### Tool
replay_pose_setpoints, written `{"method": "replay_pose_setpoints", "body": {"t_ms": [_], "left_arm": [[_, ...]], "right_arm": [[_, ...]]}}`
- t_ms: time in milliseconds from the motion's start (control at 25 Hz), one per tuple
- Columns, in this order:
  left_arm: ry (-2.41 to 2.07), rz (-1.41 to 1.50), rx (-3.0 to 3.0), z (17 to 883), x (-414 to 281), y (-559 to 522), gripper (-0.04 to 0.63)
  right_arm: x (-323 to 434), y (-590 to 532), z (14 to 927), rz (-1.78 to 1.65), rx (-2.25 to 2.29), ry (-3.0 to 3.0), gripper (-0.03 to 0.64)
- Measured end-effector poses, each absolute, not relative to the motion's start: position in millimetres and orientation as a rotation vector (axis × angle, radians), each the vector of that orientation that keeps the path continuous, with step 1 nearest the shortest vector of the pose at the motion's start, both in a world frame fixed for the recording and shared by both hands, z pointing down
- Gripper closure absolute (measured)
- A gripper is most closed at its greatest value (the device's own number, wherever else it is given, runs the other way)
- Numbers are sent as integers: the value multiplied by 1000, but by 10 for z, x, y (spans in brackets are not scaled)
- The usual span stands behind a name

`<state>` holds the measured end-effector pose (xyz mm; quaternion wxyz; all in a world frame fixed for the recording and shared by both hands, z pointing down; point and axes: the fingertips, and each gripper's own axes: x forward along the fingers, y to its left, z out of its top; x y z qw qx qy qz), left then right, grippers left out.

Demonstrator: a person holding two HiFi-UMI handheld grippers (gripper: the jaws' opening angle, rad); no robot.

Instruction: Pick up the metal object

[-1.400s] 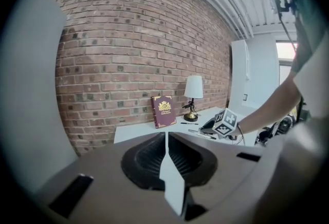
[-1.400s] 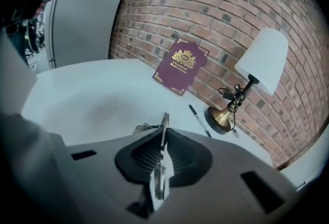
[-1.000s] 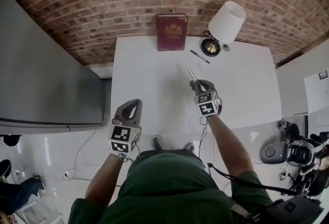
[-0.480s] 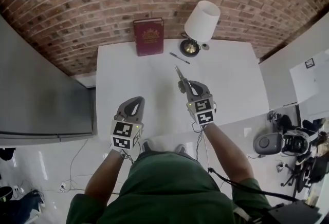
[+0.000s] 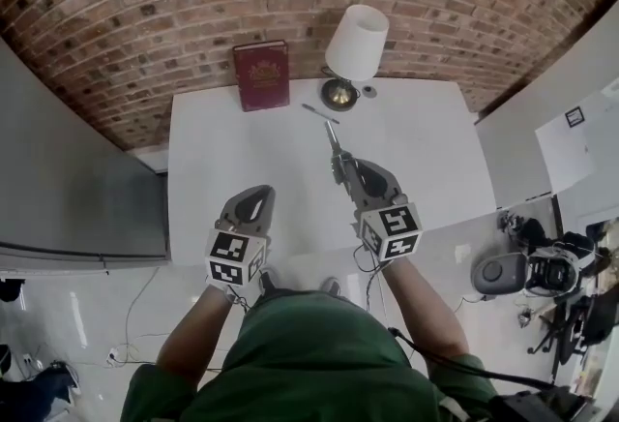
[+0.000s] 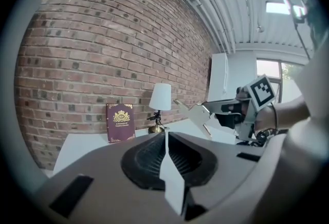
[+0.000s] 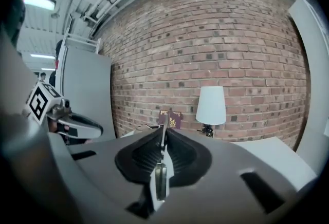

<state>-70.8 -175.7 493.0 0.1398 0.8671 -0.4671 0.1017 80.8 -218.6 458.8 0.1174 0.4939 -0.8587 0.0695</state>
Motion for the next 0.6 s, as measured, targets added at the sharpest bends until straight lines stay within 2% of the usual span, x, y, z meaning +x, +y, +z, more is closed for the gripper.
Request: {"method": "replay_pose_setpoints", "body": {"t_ms": [600], "left_arm": [[-1338, 181, 2566, 4380, -195, -1628, 580]], "right_arm": [[1208, -1796, 3772, 151, 1507, -2759, 597]]}}
